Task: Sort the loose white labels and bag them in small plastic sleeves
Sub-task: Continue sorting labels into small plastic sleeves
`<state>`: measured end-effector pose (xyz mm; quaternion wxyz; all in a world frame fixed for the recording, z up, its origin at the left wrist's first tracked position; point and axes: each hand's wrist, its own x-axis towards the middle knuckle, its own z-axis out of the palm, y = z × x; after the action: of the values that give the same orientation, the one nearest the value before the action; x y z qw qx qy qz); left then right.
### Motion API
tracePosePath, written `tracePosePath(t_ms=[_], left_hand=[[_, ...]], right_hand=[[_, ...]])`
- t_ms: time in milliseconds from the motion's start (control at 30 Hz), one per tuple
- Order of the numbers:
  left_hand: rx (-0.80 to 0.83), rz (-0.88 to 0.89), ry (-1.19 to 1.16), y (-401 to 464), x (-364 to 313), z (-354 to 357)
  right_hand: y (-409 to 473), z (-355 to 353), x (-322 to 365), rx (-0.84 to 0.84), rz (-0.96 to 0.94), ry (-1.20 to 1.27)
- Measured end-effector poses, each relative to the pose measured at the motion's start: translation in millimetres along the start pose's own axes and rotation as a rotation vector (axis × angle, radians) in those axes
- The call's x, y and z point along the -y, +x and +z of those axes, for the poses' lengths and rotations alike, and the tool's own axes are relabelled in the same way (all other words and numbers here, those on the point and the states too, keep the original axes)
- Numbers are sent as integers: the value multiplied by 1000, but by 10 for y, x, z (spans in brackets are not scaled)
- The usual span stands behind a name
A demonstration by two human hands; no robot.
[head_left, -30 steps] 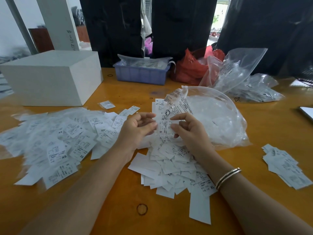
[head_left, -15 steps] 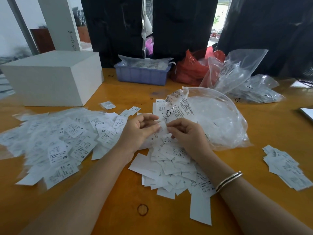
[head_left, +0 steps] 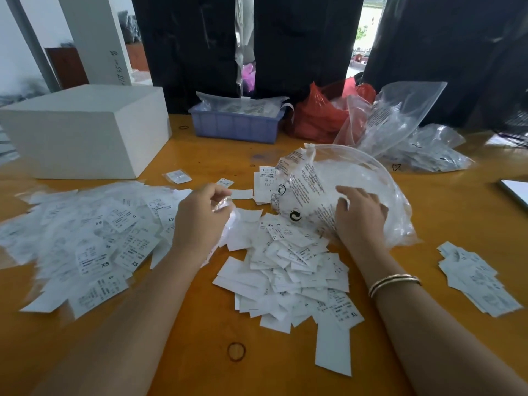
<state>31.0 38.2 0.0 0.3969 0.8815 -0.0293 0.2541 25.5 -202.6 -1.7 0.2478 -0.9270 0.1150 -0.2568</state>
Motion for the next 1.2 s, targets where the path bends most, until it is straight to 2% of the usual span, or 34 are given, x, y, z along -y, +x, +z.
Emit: tracePosePath(t_ms=[100,167,233,333,400,500,567,700,1000,1200], left_hand=[[34,25,249,-6,50,1],[41,66,431,-15,58,-5],[39,137,467,-26,36,4],[97,284,361,-64,-16,45],[195,369,245,-100,-58,74],[356,422,90,-168,-108,129],[397,428,50,-194,-119,162],[425,408,23,-192,-116,187],[382,435,-12,-187,-107,185],[354,433,-20,-173,-135,174]], right_hand=[[11,57,-10,189,25,-172],[12,63,0,218,6,-236],[16,59,6,207,-17,-281],[27,63,-2,153,-4,-222],[35,71,-9,106,22,-153],[46,78,-22,35,35,-54],[51,72,-23,-10,65,56],[71,48,-44,-7,159,232],[7,-11,6,-165,157,402],[-57,-68,82,-343,-57,442]])
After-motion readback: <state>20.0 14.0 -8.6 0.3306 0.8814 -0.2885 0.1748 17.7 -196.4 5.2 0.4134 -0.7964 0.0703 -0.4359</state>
